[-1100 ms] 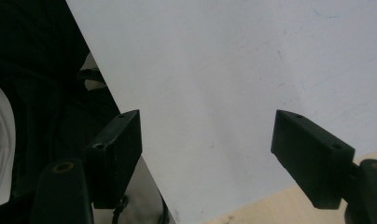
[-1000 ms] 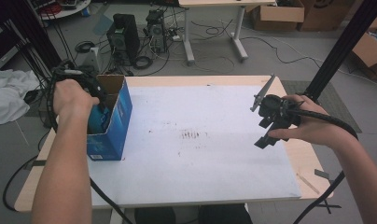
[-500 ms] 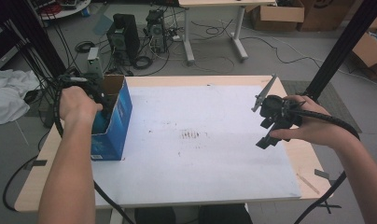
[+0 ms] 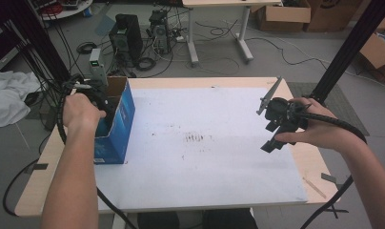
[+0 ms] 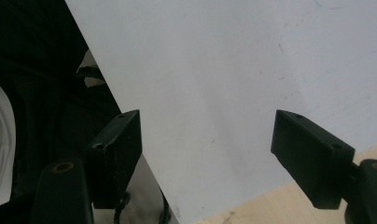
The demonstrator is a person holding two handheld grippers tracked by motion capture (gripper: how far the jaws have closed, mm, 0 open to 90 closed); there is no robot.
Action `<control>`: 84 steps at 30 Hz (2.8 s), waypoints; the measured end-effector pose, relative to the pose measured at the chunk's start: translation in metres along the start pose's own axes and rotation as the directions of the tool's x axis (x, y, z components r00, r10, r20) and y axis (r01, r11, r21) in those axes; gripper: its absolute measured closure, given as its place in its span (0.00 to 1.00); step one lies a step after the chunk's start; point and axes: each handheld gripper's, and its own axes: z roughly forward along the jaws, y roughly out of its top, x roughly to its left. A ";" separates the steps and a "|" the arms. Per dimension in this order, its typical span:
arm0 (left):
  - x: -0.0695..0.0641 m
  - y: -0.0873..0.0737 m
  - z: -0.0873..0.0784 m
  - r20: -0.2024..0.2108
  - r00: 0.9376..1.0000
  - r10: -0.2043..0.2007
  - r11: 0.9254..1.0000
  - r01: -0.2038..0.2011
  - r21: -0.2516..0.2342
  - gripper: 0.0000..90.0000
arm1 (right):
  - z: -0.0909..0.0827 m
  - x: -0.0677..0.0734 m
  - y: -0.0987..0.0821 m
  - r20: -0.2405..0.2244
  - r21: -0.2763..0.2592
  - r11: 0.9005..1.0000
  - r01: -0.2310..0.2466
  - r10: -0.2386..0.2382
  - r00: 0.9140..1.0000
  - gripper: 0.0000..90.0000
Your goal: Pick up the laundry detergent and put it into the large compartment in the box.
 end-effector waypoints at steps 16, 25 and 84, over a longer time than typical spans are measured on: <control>-0.002 0.000 0.004 -0.008 1.000 -0.003 1.000 0.003 0.011 0.42 | 0.002 0.000 -0.001 -0.001 0.008 1.000 -0.007 0.007 1.000 0.27; -0.002 0.000 0.004 -0.015 1.000 -0.002 1.000 0.002 0.010 0.42 | 0.002 0.001 -0.003 -0.002 0.006 1.000 -0.007 0.007 1.000 0.27; -0.018 -0.017 -0.059 -0.120 0.988 0.100 0.987 -0.114 -0.112 0.26 | -0.004 0.004 -0.003 0.001 0.004 1.000 -0.011 0.011 1.000 0.27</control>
